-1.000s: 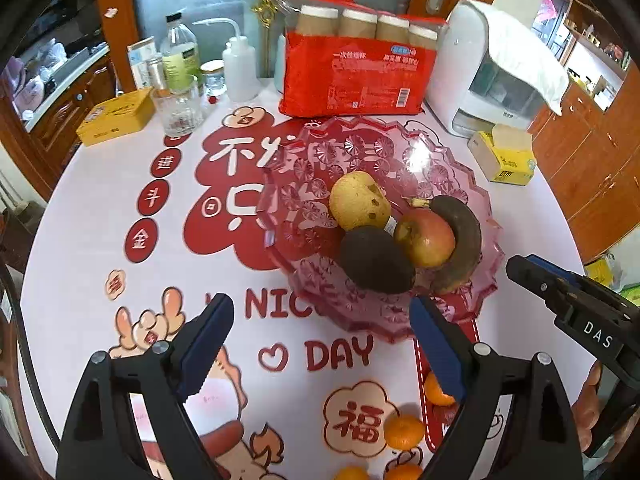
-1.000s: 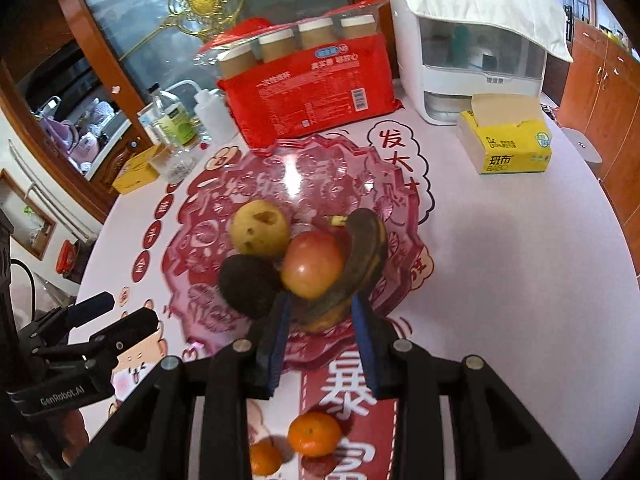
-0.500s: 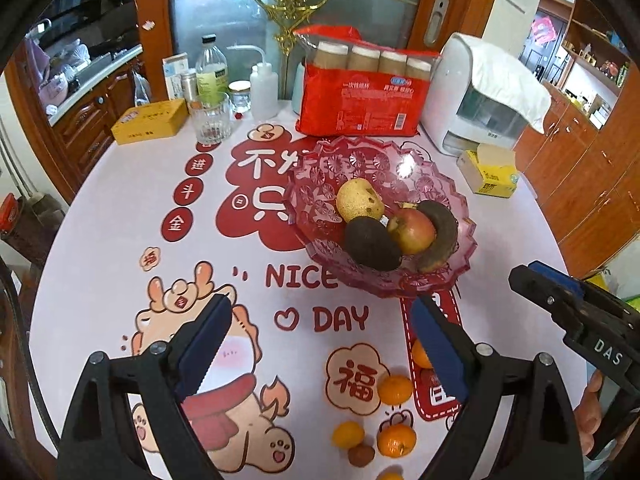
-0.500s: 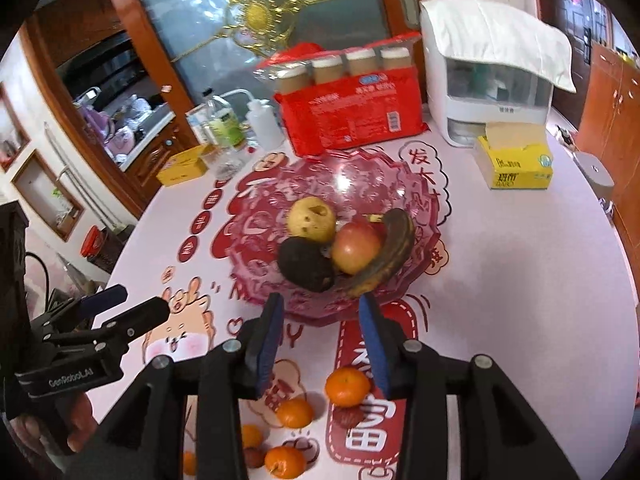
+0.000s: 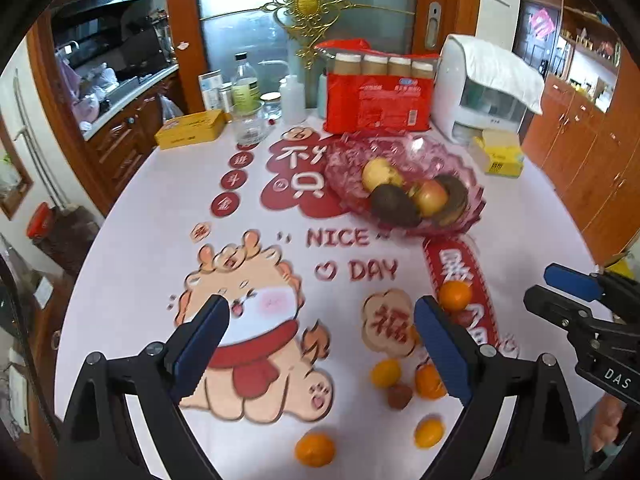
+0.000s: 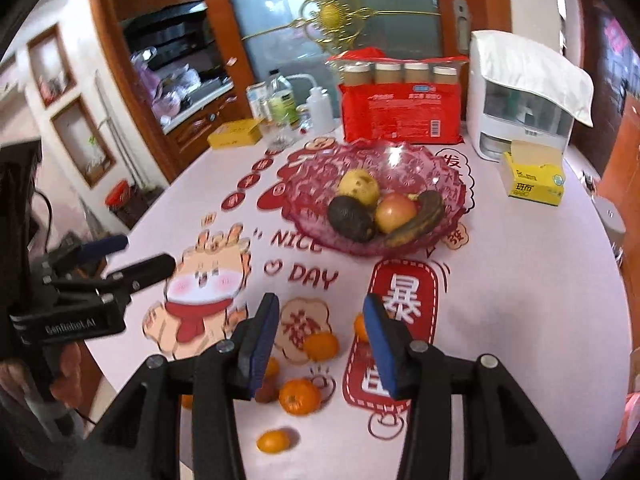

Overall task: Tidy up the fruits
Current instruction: 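Open both tools and withdraw them from the bowl, then grasp a small orange with the left tool while the right tool grasps another orange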

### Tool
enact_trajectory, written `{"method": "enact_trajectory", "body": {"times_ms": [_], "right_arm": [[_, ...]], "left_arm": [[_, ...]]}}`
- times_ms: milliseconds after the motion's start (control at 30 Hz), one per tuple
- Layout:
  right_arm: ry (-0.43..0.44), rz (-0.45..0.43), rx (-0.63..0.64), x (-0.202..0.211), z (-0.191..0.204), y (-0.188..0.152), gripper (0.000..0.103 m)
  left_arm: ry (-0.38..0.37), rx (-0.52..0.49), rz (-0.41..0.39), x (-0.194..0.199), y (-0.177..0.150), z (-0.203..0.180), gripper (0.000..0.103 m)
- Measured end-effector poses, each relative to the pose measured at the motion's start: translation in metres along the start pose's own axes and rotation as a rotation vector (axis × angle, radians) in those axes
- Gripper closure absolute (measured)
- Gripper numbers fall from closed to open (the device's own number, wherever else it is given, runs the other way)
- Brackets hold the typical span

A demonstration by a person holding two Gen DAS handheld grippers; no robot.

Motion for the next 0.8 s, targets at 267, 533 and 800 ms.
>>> {"method": "enact_trajectory", "body": {"times_ms": [267,533,800], "right_arm": [[0.037,0.05,0.128,-0.012,0.03,-0.061,0.059],[0.087,0.142,0.211,-0.033,0.048,-0.112,0.059],[0.149,0.232,0.198,-0.049,0.056,-0.14,0.059]], "left_arm": [[0.019,0.047,0.085,-0.014,-0.07,0.015,0.01],[0.045,0.112,0.185,-0.039,-0.124,0.031,0.01],[0.04,0.158,0.24,-0.056,-0.15,0.036,0.01]]}}
Point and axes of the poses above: each gripper's, at about its wrist camera, not at the fingertips, and x roughly against the way its jaws point, z to its left, y to its top, the point moved 3 cm from there along -x, roughly the way its jaws point, and after that the axes turned 15 degrees about -y, right-handed, at the moved point
